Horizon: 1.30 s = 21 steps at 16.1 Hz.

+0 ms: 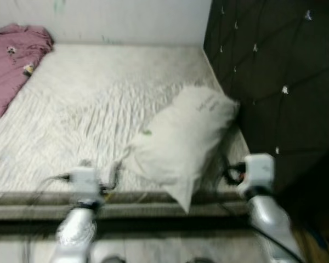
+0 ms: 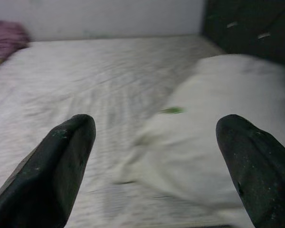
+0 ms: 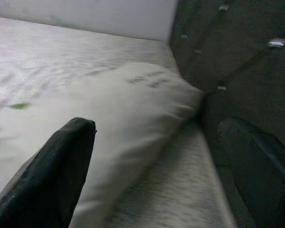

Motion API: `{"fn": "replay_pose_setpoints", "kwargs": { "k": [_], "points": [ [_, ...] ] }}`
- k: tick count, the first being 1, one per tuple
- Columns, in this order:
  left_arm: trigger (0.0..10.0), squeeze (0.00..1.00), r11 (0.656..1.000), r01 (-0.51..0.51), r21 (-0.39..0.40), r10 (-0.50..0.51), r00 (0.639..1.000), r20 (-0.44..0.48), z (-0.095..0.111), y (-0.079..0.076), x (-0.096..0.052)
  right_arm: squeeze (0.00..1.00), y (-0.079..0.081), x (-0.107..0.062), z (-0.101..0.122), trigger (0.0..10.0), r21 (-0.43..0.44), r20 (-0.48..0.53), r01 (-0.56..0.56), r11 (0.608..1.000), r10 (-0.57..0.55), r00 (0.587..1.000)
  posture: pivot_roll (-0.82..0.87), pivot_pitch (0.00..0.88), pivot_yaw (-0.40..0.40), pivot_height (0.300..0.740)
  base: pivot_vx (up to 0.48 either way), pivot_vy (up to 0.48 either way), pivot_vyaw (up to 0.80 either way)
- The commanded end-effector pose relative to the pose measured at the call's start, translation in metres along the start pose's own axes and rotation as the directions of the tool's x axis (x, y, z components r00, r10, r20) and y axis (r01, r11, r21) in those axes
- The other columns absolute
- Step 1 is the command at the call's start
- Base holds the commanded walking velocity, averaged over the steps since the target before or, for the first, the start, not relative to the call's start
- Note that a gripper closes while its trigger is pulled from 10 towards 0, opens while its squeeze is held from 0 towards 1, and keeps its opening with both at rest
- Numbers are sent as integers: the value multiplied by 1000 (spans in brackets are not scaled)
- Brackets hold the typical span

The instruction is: Clean up the room

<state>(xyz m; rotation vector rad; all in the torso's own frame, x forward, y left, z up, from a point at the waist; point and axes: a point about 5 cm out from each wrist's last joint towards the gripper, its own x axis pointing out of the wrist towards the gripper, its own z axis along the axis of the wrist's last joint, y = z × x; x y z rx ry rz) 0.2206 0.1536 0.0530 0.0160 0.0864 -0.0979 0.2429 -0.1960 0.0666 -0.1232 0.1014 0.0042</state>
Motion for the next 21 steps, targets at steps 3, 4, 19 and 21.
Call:
{"fn": "replay_pose_setpoints", "kwargs": {
  "k": [3, 4, 19, 21],
  "points": [
    [10000, 0, 1000, 6, 17, -6, 1000, 23, 3, 10, -2, 0, 5, 2, 4, 10000, 4, 13, -11, 1000, 11, 1000, -30, 0, -9, 740, 0, 0, 0],
    [10000, 0, 1000, 7, 20, -8, 1000, 25, 3, 10, -3, 0, 5, 2, 4, 10000, 3, 14, -11, 1000, 11, 1000, -29, 0, -9, 740, 0, 0, 0],
    [10000, 0, 999, 32, 17, -32, 999, 34, 4, 13, -3, 0, 6, 3, 1, 10000, 8, 2, -7, 1000, 7, 1000, -24, 0, 1, 740, 284, 0, 0],
    [10000, 0, 999, 47, 17, -47, 998, 45, 5, 12, -3, 0, 6, 3, 1, 10000, 10, 0, -4, 1000, 4, 1000, -24, 0, 3, 740, 366, 0, 0]
  ]
}}
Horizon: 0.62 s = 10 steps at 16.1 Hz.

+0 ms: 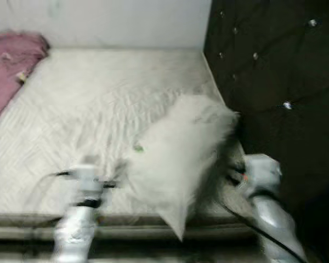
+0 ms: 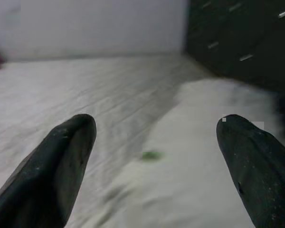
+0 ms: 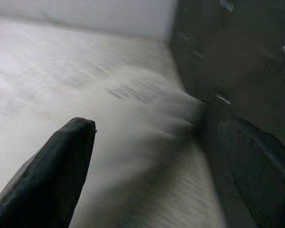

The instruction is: Clean up the room

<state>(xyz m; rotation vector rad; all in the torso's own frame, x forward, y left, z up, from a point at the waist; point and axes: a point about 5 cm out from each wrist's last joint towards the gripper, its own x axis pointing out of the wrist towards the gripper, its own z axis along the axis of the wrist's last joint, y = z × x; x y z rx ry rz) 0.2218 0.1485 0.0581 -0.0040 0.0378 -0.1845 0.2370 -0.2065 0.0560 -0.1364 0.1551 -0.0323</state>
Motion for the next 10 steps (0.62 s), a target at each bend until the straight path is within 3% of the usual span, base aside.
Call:
{"fn": "replay_pose_setpoints", "kwargs": {
  "k": [1, 2, 9, 10],
  "points": [
    [10000, 0, 999, -47, 28, 47, 999, -11, 0, 17, -5, 0, 15, 7, 13, 10000, 20, 55, -38, 999, 36, 998, -25, 0, 4, 740, 401, 0, 0],
    [10000, 0, 998, -67, 0, 67, 998, -21, -2, 17, -4, 0, 15, 7, 13, 10000, 21, 55, -36, 999, 35, 998, -25, 0, 4, 740, 0, 0, 0],
    [10000, 0, 996, -83, 19, 84, 996, -35, -2, 20, -5, 0, 13, 11, 15, 10000, 16, 53, -26, 1000, 25, 998, -16, 0, 0, 740, 0, 0, 0],
    [10000, 0, 996, -88, 18, 88, 995, -35, -1, 21, -6, 0, 13, 12, 16, 10000, 19, 54, -25, 1000, 24, 998, -15, 0, 1, 740, 0, 0, -594]
  ]
}}
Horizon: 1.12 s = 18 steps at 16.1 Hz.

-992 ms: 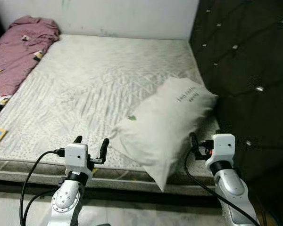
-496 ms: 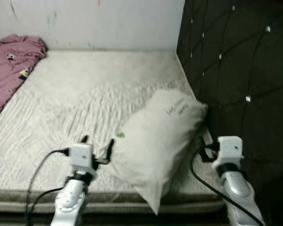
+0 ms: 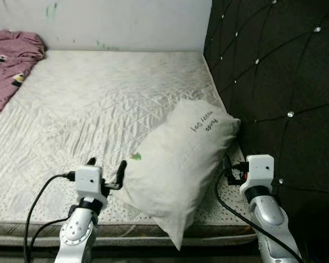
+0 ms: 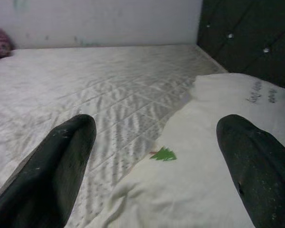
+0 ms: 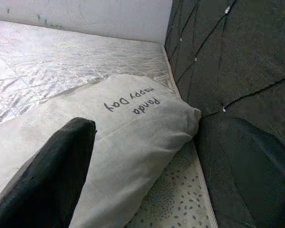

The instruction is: Clean up the room

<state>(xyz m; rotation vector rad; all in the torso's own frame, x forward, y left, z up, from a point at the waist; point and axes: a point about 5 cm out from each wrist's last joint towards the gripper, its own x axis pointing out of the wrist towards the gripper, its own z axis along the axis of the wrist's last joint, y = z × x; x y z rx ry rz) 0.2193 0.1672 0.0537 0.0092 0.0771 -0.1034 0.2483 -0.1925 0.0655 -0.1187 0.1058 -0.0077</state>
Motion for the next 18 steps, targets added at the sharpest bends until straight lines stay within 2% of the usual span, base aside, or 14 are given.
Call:
{"fn": "replay_pose_setpoints", "kwargs": {
  "k": [1, 5, 7, 10, 11, 13, 18],
  "points": [
    [10000, 0, 1000, -20, 9, 20, 1000, -1, 2, 4, -5, 0, 1, 3, 4, 10000, 6, 6, -2, 1000, 2, 1000, -8, 0, 0, 740, 0, 0, -600],
    [10000, 0, 996, -89, 30, 89, 996, -25, 2, 13, -16, 0, 5, 10, 11, 10000, 57, 14, 5, 998, -6, 1000, 19, 0, 0, 740, 0, 0, -255],
    [10000, 0, 992, -126, 2, 125, 991, -54, 2, 18, -18, 0, 9, 16, 15, 10000, 81, 26, 4, 997, -6, 1000, 27, 0, 2, 740, 0, 0, 0],
    [10000, 0, 992, -124, 6, 124, 992, -21, 12, 21, -16, 0, 13, 18, 19, 10000, 101, 26, -4, 995, 1, 1000, 36, 10, -12, 740, 0, 0, -800],
    [10000, 0, 989, -139, 52, 138, 990, 19, 21, 24, -12, 0, 17, 17, 23, 10000, 104, 38, -23, 994, 19, 999, 38, 33, -19, 740, 0, 0, 0],
    [10000, 0, 985, -153, 78, 152, 988, 21, 24, 26, -10, 0, 19, 20, 26, 10000, 106, 44, -33, 994, 28, 999, 44, 56, -25, 740, 0, 0, 0],
    [10000, 0, 982, -173, 74, 171, 985, 34, 33, 27, -13, 0, 25, 26, 33, 10000, 169, 35, -39, 985, 33, 999, 55, 89, -38, 740, 0, 0, 0]
  ]
}}
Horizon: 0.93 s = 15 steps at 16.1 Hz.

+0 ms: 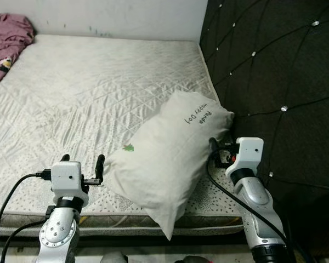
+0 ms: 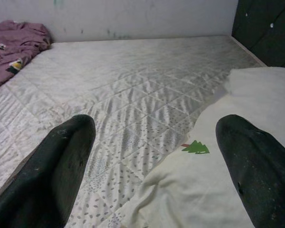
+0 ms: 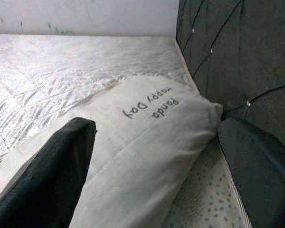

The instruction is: Clean up the room

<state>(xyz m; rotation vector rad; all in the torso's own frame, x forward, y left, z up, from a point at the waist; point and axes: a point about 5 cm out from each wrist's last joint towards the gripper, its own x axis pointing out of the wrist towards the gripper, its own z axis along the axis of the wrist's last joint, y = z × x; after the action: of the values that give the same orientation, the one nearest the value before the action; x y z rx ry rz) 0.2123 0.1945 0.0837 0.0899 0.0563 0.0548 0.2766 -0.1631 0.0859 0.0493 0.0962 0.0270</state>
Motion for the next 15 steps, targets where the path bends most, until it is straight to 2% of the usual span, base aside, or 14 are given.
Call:
{"fn": "replay_pose_setpoints", "kwargs": {
  "k": [1, 5, 7, 9, 11, 15],
  "points": [
    [10000, 0, 1000, -18, -4, 19, 1000, 25, 7, 2, 0, 0, 2, 0, 8, 10000, 3, 24, -7, 1000, 7, 1000, 46, 97, -37, 740, 0, 0, 0],
    [10000, 0, 1000, -29, -7, 29, 998, 49, 13, 3, 5, 0, 3, -1, 10, 10000, 6, 28, -5, 1000, 5, 1000, 35, 97, -34, 740, 0, 0, 0],
    [10000, 0, 997, -75, -5, 75, 997, 14, 10, 5, 9, 0, 3, 0, 10, 10000, 3, 24, -6, 1000, 6, 1000, 31, 93, -37, 740, 0, 0, 0],
    [10000, 0, 997, -71, -26, 71, 997, -15, 8, 4, 10, 0, 2, 0, 10, 10000, -2, 18, -4, 1000, 4, 1000, 30, 93, -37, 740, 0, 0, 0],
    [10000, 0, 998, -44, -53, 43, 999, -22, 7, 2, 11, 0, 2, 0, 10, 10000, -6, 17, -2, 1000, 2, 1000, 29, 95, -39, 740, 0, 480, 0],
    [10000, 0, 998, -43, -43, 42, 999, -22, 8, 1, 10, 0, 1, 0, 10, 10000, -7, 13, 0, 1000, 1, 1000, 38, 97, -40, 740, 0, 480, 0]
  ]
}}
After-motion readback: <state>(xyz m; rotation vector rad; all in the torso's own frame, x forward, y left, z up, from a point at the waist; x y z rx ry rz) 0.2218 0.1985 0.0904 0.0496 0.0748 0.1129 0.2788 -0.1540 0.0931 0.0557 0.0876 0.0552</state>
